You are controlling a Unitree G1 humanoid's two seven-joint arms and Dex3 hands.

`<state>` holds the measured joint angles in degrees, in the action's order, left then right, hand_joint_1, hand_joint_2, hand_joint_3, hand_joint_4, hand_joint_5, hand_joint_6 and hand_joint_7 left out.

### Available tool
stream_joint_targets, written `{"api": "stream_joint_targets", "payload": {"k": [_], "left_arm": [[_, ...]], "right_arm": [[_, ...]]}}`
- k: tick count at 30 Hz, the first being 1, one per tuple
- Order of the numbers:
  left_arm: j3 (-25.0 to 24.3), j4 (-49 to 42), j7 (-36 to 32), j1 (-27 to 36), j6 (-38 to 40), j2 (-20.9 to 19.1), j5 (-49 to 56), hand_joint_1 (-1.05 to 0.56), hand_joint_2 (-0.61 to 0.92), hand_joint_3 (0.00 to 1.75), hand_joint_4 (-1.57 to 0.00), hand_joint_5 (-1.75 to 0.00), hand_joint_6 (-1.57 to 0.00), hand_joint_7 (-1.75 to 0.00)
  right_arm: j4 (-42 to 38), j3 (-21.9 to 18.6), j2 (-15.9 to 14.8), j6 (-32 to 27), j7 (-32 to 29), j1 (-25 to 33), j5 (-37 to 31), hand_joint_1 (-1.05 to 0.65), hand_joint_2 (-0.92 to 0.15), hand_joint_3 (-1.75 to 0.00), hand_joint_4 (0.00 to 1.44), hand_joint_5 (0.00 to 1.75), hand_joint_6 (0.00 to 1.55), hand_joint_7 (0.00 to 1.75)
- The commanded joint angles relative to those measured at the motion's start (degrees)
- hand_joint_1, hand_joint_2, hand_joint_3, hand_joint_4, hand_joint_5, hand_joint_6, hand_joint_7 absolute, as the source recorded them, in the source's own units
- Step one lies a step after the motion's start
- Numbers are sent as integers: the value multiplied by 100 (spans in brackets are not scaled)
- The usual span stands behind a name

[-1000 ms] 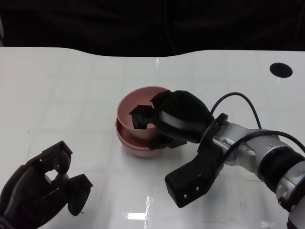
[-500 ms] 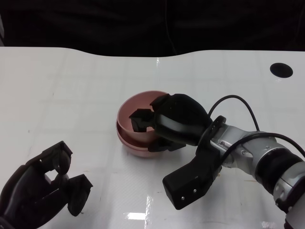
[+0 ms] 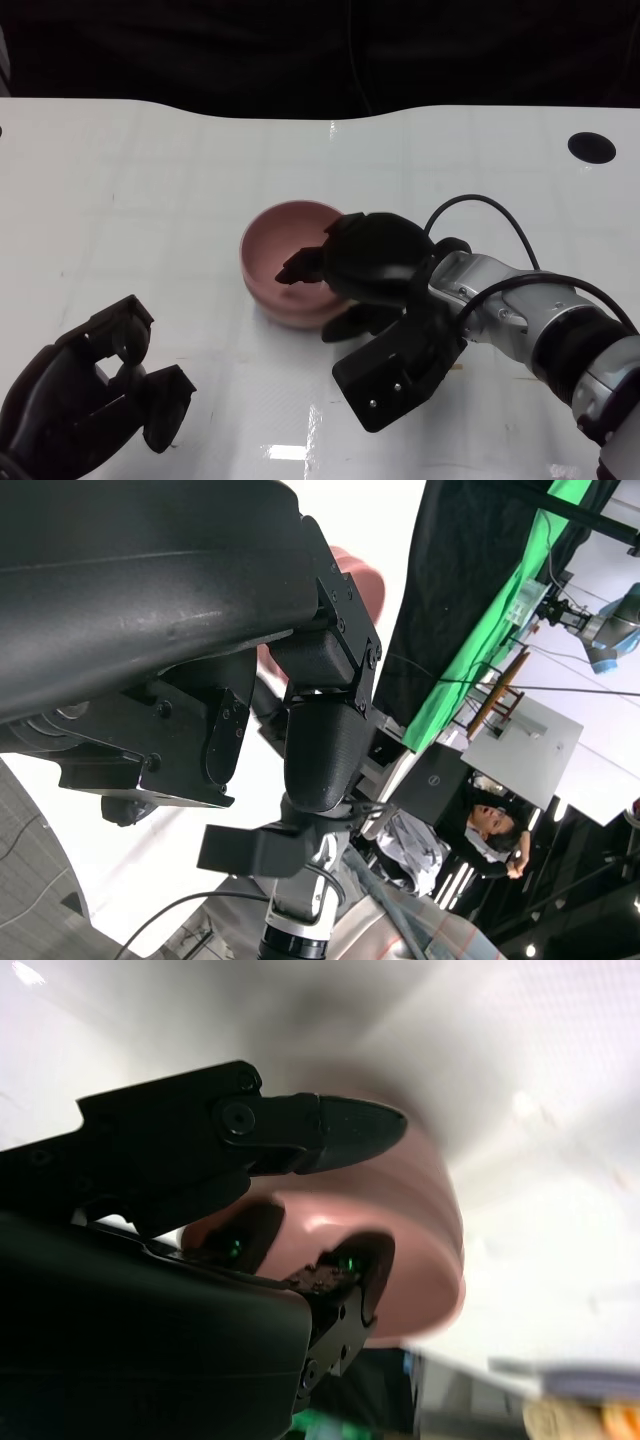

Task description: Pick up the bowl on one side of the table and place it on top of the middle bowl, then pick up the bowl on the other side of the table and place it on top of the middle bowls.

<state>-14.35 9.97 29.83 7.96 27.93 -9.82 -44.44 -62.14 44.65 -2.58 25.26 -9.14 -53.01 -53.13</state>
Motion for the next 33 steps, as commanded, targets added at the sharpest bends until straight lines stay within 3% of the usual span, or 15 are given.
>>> {"api": "stream_joint_targets", "payload": {"k": [1,9,21,33], "left_arm": [[-45,117,-142,67,59,-53,13,10,92,154,-116,-175,-86,-175],[-25,187,-229,87,63,-51,47,12,92,154,-116,-175,-87,-175],[-24,63,-63,22,21,-99,15,12,92,156,-118,-175,-87,-175],[-23,-104,82,3,-166,-70,64,14,92,154,-119,-175,-86,-175]], "right_arm": [[56,70,-101,-150,8,69,-57,-104,-92,-67,0,0,0,0],[3,175,-58,-307,-378,142,-192,-105,-92,-77,0,0,0,0],[174,253,-220,-345,-555,140,-241,-101,-92,-76,0,0,0,0],[1729,-401,-1108,-21,-745,595,76,-92,-92,-67,0,0,0,0]]}}
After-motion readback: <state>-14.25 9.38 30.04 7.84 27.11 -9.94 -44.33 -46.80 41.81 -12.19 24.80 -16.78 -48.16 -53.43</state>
